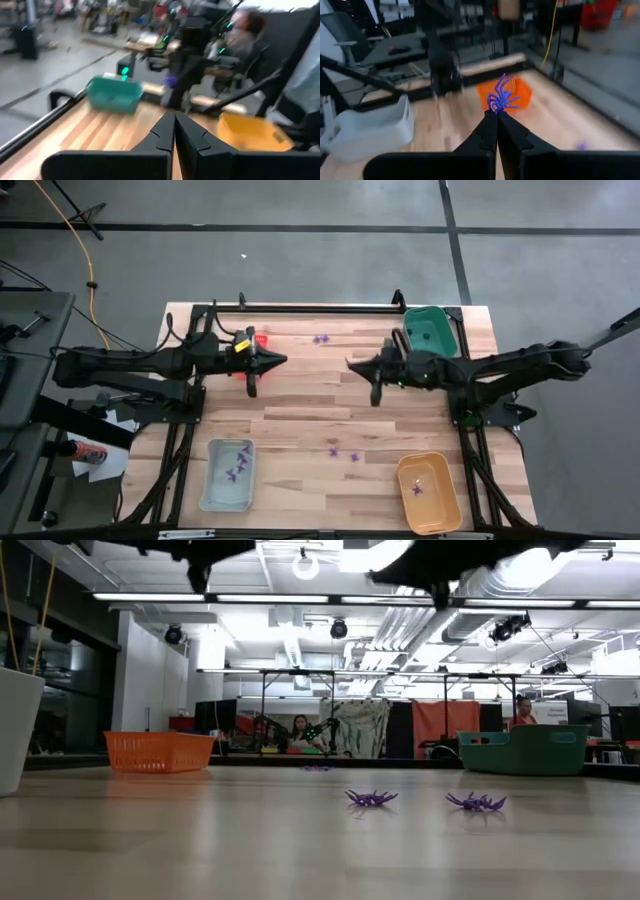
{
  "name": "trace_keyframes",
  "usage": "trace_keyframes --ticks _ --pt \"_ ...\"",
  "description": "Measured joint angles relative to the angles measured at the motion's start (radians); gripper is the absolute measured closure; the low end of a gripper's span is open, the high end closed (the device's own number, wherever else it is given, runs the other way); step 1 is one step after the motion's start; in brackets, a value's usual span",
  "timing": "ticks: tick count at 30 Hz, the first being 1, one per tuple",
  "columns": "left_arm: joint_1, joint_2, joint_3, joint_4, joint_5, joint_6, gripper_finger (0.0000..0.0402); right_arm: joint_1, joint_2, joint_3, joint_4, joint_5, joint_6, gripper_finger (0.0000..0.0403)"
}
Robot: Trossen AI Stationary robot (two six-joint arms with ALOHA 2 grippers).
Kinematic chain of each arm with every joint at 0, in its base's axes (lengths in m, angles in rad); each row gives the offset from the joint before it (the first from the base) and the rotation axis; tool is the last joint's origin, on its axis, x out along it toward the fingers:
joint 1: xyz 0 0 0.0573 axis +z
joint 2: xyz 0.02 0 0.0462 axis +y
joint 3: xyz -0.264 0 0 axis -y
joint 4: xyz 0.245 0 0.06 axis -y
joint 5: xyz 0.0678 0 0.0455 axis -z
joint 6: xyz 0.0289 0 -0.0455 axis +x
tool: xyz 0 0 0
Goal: Sort Halloween decoration
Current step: Put the violet spider toy into the yellow bin
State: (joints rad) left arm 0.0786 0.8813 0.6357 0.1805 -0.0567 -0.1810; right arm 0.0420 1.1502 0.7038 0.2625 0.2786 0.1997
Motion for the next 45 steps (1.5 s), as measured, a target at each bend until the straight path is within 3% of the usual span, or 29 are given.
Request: trace_keyframes --ticks 5,13,45 --pt "-0.001 0.044 0.000 0.146 0.075 0.000 0.0401 -0.040 0.072 0.156 -0.002 -0.110 -0.129 0.0403" --pt "-0.002 0.071 0.000 0.184 0.079 -0.001 0.0401 -0.044 0.184 0.305 -0.002 -0.230 -0.225 0.0403" --pt "-0.002 0.071 0.000 0.156 0.071 0.000 0.0401 -0.044 0.212 0.314 -0.011 -0.249 -0.197 0.0403"
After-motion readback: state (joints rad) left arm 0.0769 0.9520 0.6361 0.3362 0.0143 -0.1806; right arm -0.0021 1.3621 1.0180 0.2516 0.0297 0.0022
